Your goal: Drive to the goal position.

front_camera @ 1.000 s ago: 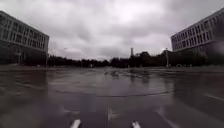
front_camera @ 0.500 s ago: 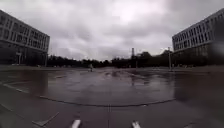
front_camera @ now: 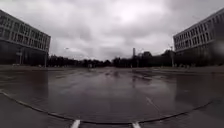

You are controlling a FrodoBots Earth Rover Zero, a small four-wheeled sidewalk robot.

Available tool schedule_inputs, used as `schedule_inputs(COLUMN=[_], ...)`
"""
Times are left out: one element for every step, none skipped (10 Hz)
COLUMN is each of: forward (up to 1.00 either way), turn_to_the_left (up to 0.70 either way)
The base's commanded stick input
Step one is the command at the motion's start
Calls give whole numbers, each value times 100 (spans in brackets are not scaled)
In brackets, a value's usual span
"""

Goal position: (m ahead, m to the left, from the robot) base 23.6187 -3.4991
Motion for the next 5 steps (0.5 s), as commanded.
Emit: schedule_inputs(forward=[100, 100, 100, 100, 100], turn_to_the_left=[0, 0, 0, 0, 0])
